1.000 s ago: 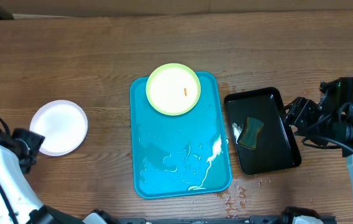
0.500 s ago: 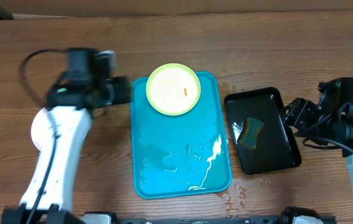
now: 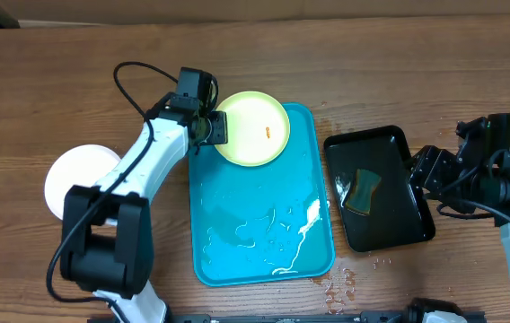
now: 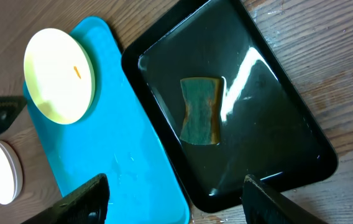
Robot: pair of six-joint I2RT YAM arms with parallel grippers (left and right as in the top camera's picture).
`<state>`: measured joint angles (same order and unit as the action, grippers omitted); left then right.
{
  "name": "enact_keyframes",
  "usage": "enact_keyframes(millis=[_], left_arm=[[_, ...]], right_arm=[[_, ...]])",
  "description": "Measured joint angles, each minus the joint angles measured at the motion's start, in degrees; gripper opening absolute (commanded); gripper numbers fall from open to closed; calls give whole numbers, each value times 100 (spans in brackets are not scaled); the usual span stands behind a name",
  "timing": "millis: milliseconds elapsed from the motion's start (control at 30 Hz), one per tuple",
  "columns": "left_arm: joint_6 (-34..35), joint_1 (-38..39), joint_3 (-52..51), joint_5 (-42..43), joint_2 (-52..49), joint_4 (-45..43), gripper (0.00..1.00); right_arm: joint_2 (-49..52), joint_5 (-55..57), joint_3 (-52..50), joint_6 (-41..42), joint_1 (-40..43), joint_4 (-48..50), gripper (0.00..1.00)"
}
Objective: Clean dirty plates on tray and stack at the side
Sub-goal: 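Grasp the yellow plate rim on the tray with the left gripper, then slide the yellow plate down to the tray center with the left gripper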
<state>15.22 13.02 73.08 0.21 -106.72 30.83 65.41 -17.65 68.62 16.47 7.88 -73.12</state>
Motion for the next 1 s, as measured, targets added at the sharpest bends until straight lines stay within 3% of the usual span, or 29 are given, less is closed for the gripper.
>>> enact_keyframes(millis=[67, 167, 200, 233, 500, 800, 867, 1000], left_arm=[[42, 0, 0, 55, -144, -125, 72], [70, 2, 0, 129, -420, -162, 17], [79, 2, 0, 144, -505, -155, 6], [90, 2, 0, 162, -603, -136, 4], [122, 4, 35, 520, -590, 317, 4], [702, 4, 26, 667, 389, 2424, 5], [850, 4, 26, 708, 529, 2881, 9], [1001, 55, 26, 752, 551, 3305, 27]], right_arm=[[0, 0, 0, 0, 0, 2, 70], [0, 2, 0, 0, 0, -20, 70], [0, 0, 0, -2, 0, -48, 70], [0, 2, 0, -2, 0, -83, 70], [0, 0, 0, -46, 0, -107, 70], [0, 0, 0, -326, 0, -114, 70], [0, -7, -4, -339, -9, -98, 70], [13, -15, -197, -365, -127, 26, 66]])
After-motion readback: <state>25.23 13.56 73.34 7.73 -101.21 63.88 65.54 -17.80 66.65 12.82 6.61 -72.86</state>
